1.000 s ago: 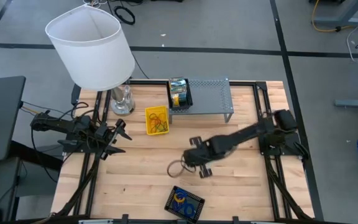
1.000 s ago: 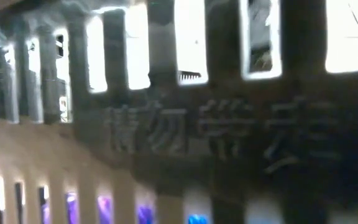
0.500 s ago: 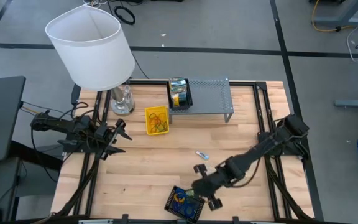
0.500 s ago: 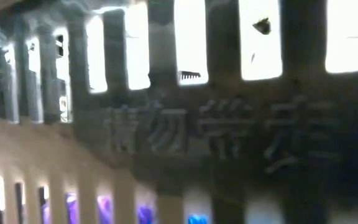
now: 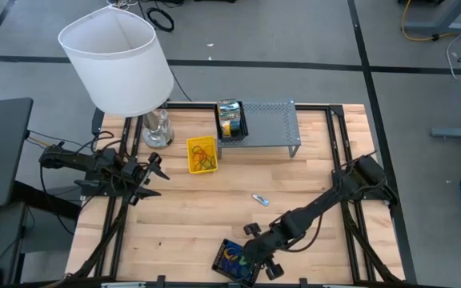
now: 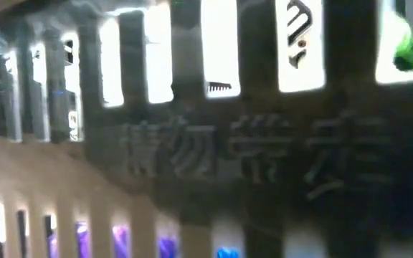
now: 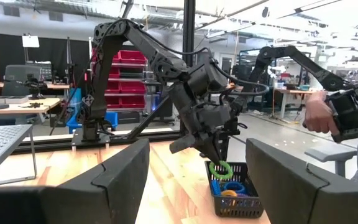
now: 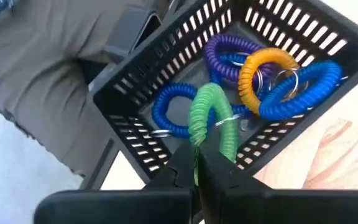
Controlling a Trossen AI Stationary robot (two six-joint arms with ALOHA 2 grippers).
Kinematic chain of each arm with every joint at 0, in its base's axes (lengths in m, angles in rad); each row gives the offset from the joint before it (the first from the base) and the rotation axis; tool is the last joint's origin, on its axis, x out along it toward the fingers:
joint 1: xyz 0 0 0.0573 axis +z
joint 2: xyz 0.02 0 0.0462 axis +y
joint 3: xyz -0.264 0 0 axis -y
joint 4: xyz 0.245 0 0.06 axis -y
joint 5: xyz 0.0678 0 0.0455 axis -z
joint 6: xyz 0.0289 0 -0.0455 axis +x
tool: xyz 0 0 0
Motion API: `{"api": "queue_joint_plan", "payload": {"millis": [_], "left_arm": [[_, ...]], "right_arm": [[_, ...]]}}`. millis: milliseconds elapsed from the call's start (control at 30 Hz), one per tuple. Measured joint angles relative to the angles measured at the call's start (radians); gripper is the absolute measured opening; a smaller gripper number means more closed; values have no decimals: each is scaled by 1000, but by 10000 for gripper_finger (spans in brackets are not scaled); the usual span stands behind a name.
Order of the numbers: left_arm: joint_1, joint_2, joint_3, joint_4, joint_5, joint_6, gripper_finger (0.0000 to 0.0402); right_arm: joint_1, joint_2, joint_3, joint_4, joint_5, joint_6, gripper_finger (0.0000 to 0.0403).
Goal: Pick & Place Office Desk Supplies
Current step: Put the green spring keychain into the black bin on the table, then put the black bin on the shelf
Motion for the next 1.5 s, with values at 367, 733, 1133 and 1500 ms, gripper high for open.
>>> {"api": "queue_joint_plan", "payload": {"millis": [367, 733, 1133, 1500], "left_arm": [[0, 0, 0, 0, 0, 0, 268], [0, 0, 0, 0, 0, 0, 268], [0, 0, 0, 0, 0, 0, 268], [0, 0, 0, 1, 0, 0, 268]], "right_arm": [[-9, -3, 0, -53, 32, -65, 109], [-1, -4, 100, -233, 174, -211, 173], [72, 9, 220, -413, 198, -226, 172], [211, 15, 219, -387, 315, -398, 172]]}}
